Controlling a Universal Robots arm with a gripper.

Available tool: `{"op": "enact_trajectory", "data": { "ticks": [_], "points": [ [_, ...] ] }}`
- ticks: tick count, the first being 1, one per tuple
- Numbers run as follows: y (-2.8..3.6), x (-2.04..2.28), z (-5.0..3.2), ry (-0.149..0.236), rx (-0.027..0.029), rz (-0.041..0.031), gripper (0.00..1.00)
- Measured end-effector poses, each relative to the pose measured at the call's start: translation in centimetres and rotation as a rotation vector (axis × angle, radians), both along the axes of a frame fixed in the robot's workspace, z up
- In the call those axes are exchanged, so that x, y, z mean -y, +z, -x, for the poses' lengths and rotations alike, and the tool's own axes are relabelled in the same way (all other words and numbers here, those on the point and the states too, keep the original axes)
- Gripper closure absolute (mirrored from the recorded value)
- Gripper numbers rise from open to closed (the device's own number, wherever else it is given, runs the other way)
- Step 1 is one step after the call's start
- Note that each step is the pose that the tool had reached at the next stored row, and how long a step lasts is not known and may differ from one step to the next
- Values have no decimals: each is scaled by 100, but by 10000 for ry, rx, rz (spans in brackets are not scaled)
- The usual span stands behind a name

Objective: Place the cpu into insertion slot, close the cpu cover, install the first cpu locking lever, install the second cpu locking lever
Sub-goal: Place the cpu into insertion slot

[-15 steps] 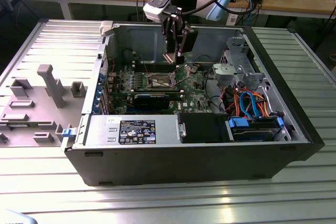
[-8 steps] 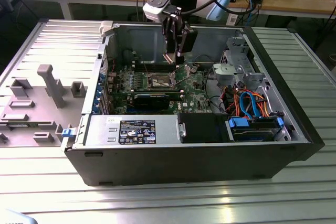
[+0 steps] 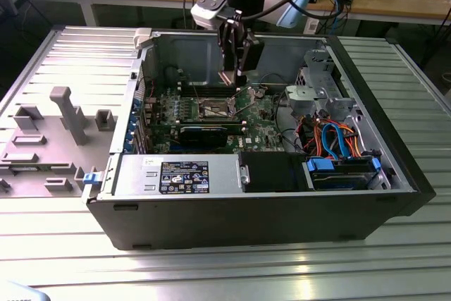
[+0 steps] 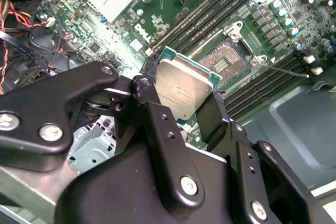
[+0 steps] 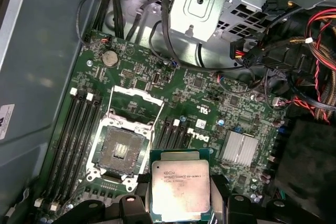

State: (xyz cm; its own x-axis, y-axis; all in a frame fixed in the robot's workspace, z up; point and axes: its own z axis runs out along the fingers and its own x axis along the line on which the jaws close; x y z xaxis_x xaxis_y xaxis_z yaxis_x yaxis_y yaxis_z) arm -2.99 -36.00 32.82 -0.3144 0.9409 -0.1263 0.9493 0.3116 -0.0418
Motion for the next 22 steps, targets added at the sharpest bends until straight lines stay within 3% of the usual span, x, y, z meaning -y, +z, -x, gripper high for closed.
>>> {"op": "enact_trajectory", "data": {
  "ticks": [3, 5, 22],
  "points": [
    [0, 0, 0, -127, 0, -164, 45],
    [0, 0, 0, -199, -1, -220, 45],
    [-1, 0, 0, -308, 1, -216, 45]
  ]
}}
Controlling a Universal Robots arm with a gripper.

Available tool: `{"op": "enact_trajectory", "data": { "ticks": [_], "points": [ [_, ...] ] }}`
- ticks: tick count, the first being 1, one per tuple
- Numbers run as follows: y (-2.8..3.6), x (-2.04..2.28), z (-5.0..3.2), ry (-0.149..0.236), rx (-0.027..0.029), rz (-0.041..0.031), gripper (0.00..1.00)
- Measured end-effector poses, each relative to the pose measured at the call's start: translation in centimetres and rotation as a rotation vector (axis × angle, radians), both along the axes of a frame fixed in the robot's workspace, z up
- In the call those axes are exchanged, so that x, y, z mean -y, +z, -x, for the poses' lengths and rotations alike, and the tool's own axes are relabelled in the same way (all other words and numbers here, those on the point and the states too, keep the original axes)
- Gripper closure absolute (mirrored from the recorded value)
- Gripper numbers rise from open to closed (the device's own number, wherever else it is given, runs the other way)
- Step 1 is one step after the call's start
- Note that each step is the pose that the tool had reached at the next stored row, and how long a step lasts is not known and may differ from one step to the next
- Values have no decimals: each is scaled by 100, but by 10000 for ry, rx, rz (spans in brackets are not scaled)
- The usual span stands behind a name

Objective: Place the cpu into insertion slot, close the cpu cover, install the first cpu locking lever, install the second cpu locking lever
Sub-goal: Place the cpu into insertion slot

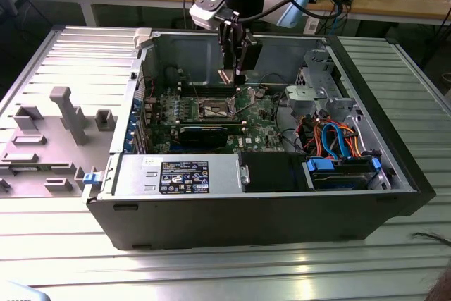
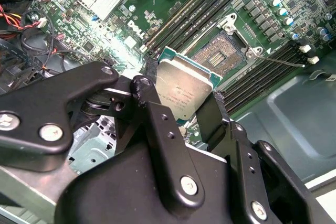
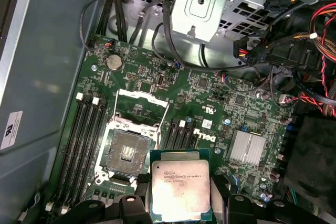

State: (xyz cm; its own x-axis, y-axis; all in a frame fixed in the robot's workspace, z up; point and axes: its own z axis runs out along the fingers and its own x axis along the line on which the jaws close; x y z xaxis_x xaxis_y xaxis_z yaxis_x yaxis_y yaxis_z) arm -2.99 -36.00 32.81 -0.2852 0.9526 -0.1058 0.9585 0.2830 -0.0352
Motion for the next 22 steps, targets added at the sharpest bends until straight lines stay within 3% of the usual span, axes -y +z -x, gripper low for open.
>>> {"op": "enact_trajectory", "data": {
  "ticks": [22],
  "points": [
    [-1, 0, 0, -173, 0, 4, 45]
  ]
}}
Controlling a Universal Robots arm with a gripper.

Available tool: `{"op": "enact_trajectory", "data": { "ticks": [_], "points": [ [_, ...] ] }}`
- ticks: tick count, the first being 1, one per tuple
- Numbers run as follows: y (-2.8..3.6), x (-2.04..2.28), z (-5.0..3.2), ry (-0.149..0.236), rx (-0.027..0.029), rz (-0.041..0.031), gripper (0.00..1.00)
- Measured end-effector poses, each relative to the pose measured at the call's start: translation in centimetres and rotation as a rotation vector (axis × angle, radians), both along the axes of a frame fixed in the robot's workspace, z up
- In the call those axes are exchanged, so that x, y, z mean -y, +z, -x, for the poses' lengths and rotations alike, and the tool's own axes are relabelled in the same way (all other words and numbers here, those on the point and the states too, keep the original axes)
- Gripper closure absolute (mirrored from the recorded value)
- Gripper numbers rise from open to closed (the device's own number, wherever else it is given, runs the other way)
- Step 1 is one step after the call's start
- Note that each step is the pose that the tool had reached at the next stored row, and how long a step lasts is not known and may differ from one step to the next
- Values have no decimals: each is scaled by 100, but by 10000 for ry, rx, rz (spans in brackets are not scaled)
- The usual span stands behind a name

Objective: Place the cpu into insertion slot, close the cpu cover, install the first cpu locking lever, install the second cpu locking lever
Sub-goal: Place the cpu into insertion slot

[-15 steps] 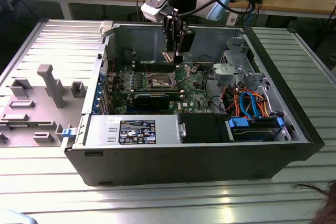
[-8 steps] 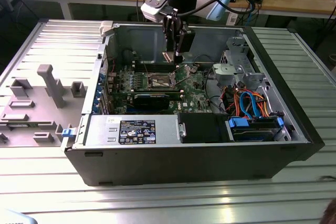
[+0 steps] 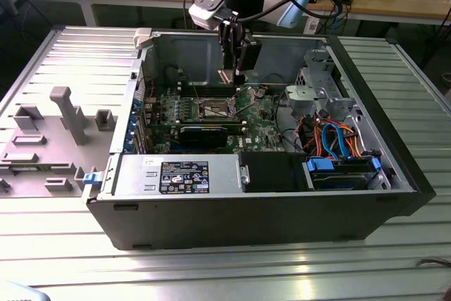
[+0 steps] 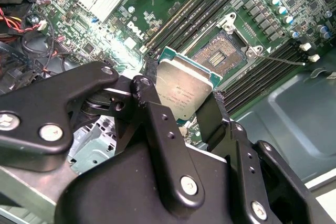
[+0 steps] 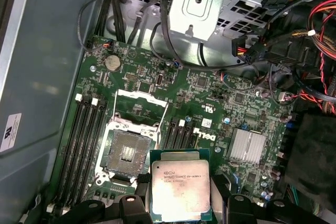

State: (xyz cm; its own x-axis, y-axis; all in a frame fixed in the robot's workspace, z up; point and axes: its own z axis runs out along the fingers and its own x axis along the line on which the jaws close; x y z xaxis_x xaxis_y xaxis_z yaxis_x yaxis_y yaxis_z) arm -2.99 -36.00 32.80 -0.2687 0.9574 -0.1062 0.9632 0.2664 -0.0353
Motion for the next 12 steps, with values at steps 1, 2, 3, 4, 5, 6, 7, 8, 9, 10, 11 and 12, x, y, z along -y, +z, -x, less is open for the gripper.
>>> {"op": "enact_trajectory", "data": {
  "ticks": [1, 2, 3, 4, 5, 6, 7, 8, 9, 10, 11, 12],
  "points": [
    [0, 0, 0, -11, 0, 0, 45],
    [0, 0, 0, -18, 0, 0, 45],
    [-1, 0, 0, -30, 0, 0, 45],
    [-1, 0, 0, -38, 0, 0, 45],
    [-1, 0, 0, -46, 0, 0, 45],
    [-1, 0, 0, -58, 0, 0, 45],
    [-1, 0, 0, -67, 0, 0, 45],
    [-1, 0, 0, -81, 1, 0, 45],
    [-2, 0, 0, -94, 0, 0, 45],
    [-2, 0, 0, -104, 0, 0, 45],
    [-2, 0, 0, -112, 0, 0, 45],
    [-3, 0, 0, -120, 0, 1, 45]
  ]
}}
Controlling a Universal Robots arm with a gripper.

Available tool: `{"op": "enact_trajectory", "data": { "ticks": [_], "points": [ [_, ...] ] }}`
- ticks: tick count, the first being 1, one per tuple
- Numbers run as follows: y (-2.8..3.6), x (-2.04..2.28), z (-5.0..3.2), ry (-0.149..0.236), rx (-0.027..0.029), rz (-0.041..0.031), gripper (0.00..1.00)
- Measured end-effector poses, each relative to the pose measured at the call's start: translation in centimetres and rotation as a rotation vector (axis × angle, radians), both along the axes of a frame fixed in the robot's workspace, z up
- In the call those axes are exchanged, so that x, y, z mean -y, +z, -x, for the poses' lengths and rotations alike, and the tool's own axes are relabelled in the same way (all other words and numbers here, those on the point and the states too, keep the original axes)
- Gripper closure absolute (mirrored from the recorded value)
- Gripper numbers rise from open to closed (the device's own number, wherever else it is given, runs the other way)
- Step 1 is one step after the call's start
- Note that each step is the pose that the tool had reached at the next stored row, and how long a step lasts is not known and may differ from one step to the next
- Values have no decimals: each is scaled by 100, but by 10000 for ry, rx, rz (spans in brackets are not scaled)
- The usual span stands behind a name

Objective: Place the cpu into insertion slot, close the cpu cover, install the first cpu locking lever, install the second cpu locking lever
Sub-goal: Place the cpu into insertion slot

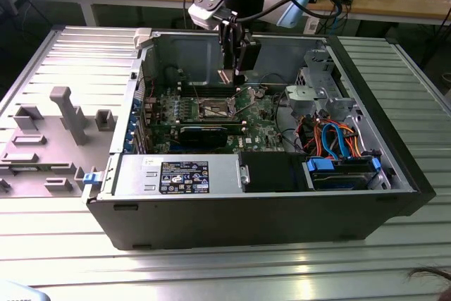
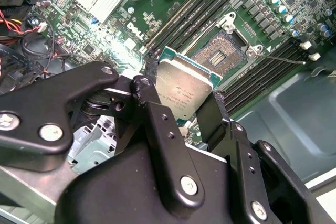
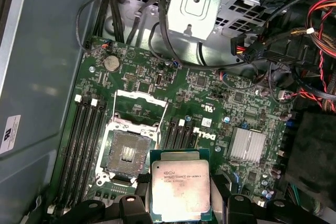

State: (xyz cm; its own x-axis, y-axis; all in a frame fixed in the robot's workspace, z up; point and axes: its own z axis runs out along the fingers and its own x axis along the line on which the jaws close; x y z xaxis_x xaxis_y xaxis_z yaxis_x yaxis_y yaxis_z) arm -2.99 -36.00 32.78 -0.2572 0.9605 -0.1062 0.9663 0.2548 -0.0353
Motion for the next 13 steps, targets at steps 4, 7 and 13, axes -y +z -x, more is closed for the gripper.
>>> {"op": "enact_trajectory", "data": {
  "ticks": [4, 7, 13],
  "points": [
    [0, 0, 0, -25, 0, 2, 45],
    [0, 0, 0, -48, 0, 2, 45],
    [-1, 0, 0, -89, 0, 4, 45]
  ]
}}
